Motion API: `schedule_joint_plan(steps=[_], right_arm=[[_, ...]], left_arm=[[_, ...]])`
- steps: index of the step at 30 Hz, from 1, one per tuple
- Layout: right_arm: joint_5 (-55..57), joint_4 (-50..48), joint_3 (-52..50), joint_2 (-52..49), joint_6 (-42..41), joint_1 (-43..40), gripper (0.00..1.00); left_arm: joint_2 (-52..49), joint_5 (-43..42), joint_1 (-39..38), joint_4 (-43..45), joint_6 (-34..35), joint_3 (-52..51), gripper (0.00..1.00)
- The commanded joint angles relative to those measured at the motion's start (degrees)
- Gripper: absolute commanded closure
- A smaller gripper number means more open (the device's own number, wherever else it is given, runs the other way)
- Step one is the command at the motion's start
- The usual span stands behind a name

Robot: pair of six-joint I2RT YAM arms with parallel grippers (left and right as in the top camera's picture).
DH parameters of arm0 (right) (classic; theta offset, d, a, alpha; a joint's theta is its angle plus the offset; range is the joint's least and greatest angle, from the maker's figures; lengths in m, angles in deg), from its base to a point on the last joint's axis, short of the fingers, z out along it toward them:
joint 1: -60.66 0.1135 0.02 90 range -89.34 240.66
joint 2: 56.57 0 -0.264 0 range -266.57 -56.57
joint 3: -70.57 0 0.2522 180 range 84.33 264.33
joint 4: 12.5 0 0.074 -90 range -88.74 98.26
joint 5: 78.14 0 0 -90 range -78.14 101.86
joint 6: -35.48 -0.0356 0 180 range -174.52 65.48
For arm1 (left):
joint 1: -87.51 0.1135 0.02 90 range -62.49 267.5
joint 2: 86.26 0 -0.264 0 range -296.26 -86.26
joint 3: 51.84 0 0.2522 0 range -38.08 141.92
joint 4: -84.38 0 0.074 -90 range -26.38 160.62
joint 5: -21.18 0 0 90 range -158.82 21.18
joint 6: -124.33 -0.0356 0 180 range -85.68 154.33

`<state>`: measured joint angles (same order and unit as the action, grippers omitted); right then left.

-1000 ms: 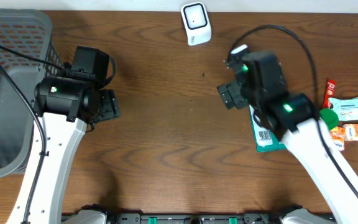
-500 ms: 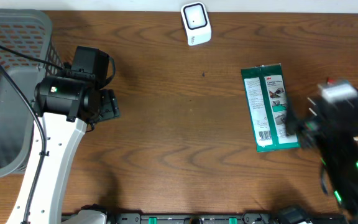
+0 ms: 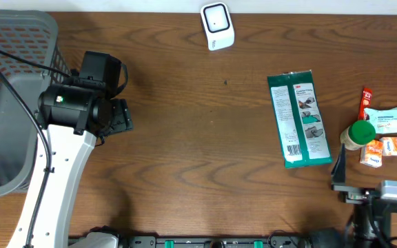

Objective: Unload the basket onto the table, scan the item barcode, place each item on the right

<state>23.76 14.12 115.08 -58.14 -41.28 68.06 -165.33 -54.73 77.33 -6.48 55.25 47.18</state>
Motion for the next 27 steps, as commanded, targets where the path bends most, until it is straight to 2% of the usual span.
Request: schedule_joint_plan(steps=[1, 7, 10, 15, 20, 21, 27], right_arm=[[-2.1, -9.2, -7.4, 0.9, -5.4, -2.6, 0.01], [-12.3, -31.6, -21.6, 1.2, -6.6, -5.9, 0.01], [-16.7, -34.8, -26.5, 1.2, -6.6, -6.9, 0.01], [-17.1, -31.8, -30.4, 1.3, -7.4, -7.1, 0.01], [-17.2, -14.8, -30.4, 1.3, -7.4, -7.1, 0.01], [-17.8, -8.3, -30.4, 1.3, -7.7, -7.0, 0.01], [-17.8, -9.1, -30.4, 1.2, -10.0, -7.0, 0.01]], left_arm=[[0.0, 0.6, 0.1, -0.2, -0.1, 0.3, 0.12], [0.0, 0.5, 0.1, -0.2, -0.1, 0.2, 0.12], [0.0, 0.5, 0.1, -0.2, -0.1, 0.3, 0.12], [0.0, 0.5, 0.1, -0.2, -0.1, 0.3, 0.12], [0.0, 0.6, 0.1, -0.2, -0.1, 0.2, 0.12], [0.0, 0.6, 0.1, -0.2, -0.1, 0.2, 0.12], [0.0, 0.6, 0.1, -0.2, -0.1, 0.3, 0.12]])
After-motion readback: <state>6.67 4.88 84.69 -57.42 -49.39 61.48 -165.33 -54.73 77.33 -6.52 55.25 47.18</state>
